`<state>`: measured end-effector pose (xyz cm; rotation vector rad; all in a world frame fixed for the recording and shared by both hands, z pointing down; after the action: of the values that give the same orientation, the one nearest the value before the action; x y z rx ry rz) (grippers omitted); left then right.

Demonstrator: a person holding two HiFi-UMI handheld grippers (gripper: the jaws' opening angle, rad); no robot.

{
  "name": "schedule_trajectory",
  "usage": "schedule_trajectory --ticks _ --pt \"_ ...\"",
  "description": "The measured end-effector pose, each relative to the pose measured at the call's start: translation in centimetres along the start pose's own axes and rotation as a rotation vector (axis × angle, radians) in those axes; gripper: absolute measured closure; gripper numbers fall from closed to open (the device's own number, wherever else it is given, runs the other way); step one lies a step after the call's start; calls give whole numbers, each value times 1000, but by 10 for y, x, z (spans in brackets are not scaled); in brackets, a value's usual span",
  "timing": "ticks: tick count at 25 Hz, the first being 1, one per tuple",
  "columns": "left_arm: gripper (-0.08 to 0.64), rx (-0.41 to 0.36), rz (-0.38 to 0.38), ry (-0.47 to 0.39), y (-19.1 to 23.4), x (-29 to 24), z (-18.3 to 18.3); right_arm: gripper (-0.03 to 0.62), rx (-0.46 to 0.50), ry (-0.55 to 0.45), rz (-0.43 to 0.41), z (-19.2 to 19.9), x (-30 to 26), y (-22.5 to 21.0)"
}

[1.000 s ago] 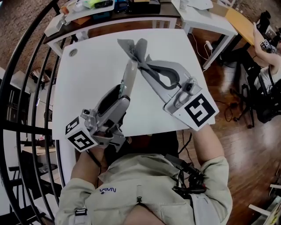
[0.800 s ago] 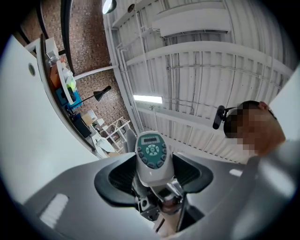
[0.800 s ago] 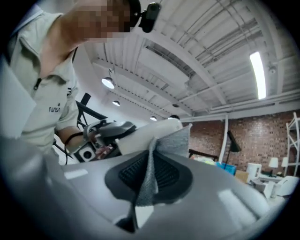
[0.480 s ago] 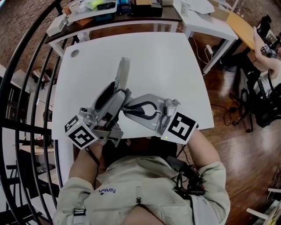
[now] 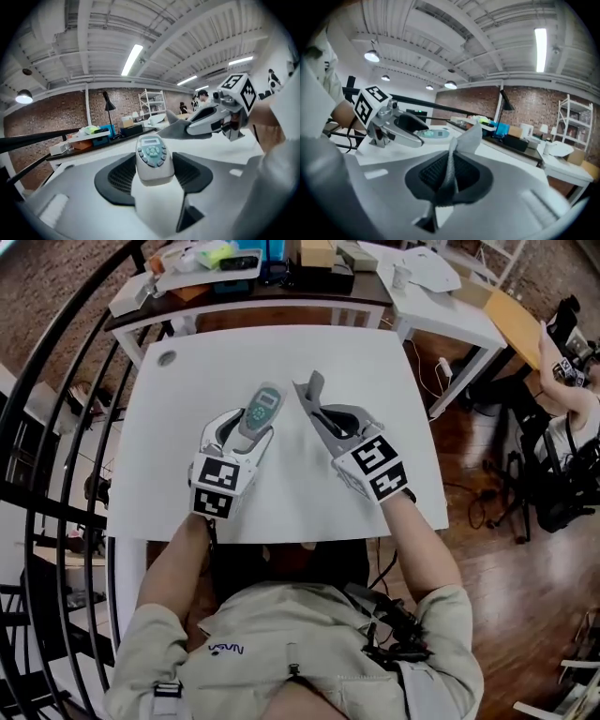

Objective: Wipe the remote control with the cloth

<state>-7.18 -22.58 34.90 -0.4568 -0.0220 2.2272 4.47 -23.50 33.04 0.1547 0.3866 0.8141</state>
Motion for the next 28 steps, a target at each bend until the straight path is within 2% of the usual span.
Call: schedule_trajectory --ticks 3,8,13,17,21,24,26,28 --pt "304 13 2 98 5 -16 19 569 32 109 15 25 -17 -7" --pt "304 53 -2 190 13 -33 40 569 25 258 28 58 -31 -19" --pt "301 124 31 246 16 -41 51 544 6 332 10 77 -37 -19" --pt "299 162 39 260 18 -43 54 474 -18 358 -10 86 -39 -18" --pt "296 186 27 233 25 -42 58 394 -47 331 -7 82 -34 -20" --pt "226 195 26 211 28 -38 55 370 -78 267 21 65 -25 -29" --pt "225 188 7 153 29 -28 46 370 -104 199 42 48 -14 -33" --pt "230 155 -39 40 29 -10 25 370 -125 98 53 26 2 -30"
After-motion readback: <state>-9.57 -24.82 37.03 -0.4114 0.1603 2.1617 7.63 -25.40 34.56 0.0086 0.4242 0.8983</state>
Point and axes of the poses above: the fingertips, and each gripper's own axes: x backward along the fingers, y to its left, z out of its underside, the point moved 2 cm from there along x, backward along the fingers, and after that the axes turned 7 degrees about z, right-handed, at the moved point
